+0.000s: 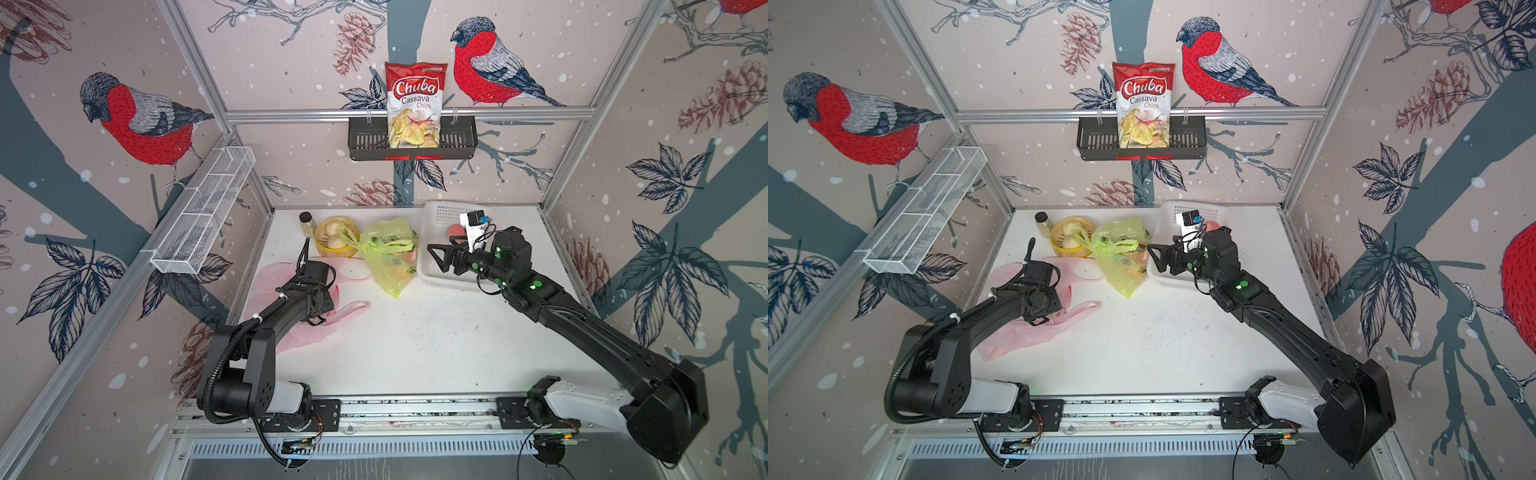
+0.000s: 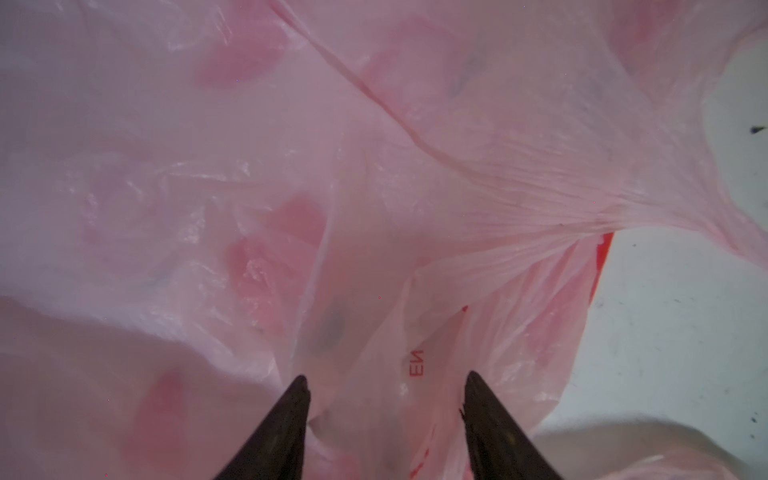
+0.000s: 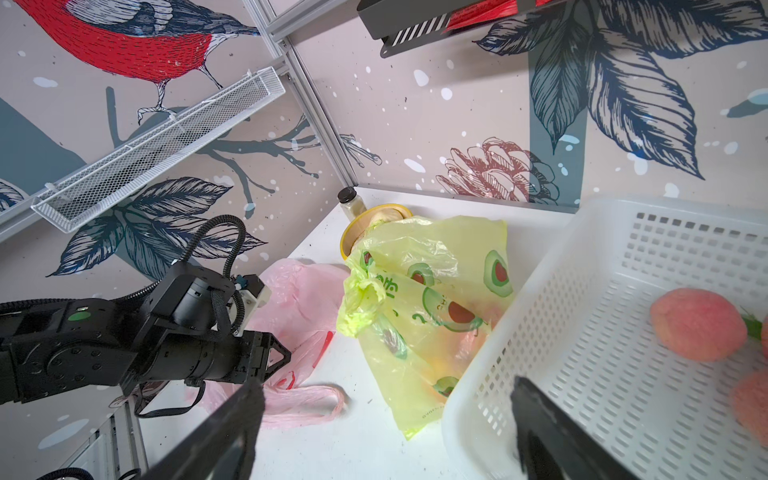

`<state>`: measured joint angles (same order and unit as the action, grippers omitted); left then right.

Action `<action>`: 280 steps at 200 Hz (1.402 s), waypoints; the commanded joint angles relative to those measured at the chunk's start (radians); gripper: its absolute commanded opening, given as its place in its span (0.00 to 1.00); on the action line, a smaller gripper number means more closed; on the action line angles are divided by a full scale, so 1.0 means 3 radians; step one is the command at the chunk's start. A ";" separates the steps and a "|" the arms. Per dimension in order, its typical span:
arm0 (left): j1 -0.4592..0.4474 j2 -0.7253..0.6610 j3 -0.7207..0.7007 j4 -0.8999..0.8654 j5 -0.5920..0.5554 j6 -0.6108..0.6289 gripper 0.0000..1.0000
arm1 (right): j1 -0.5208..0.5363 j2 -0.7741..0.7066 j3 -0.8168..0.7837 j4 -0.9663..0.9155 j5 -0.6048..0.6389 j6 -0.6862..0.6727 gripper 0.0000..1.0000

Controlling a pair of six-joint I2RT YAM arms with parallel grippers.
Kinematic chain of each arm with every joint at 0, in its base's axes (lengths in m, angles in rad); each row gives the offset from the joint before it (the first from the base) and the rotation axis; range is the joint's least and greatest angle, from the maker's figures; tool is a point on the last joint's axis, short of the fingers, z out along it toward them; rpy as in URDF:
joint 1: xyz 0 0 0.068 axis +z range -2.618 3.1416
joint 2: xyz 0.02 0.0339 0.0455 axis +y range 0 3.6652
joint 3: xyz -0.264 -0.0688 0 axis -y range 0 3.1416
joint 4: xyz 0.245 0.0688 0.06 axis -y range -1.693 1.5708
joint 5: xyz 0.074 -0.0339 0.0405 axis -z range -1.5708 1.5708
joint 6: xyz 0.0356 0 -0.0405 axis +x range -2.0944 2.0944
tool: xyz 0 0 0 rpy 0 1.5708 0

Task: Place the peach into a plastic bag & tie a knot
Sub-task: Pick up the plastic bag at the center of the board, then pick up the peach from the basket.

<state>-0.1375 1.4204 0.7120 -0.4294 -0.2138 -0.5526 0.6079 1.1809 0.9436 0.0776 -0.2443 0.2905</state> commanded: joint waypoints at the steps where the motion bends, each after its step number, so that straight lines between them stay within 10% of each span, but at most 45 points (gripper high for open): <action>1: 0.0010 0.0063 -0.0018 -0.0007 -0.0064 -0.0067 0.43 | -0.0016 -0.0020 -0.0035 0.0133 -0.0061 0.0025 0.93; 21: 0.0008 0.0027 0.0028 -0.0007 -0.0004 -0.0045 0.00 | -0.0039 -0.0004 -0.0041 0.0150 -0.0072 0.0034 0.92; 64: -0.0028 -0.0612 0.0430 -0.0417 0.0275 0.0010 0.00 | -0.0206 0.0230 0.0126 -0.0071 0.0605 0.0265 0.93; 160: -0.0022 -0.1886 0.1400 -0.1071 0.0979 0.0000 0.00 | -0.0804 0.2382 0.1859 -0.1353 0.1666 0.0236 1.00; 228: -0.0017 -0.1883 0.1335 0.0002 0.2377 -0.0536 0.00 | -0.0915 0.2899 0.2294 -0.1765 0.1863 0.0211 1.00; 280: -0.0017 -0.1902 0.0796 0.0616 0.2430 -0.0921 0.00 | -0.0918 0.2940 0.2124 -0.1769 0.1848 0.0213 1.00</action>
<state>-0.1452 0.8532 1.0000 -0.3992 0.4721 -0.7399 0.3336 2.0468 1.5799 -0.4423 0.3008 0.3618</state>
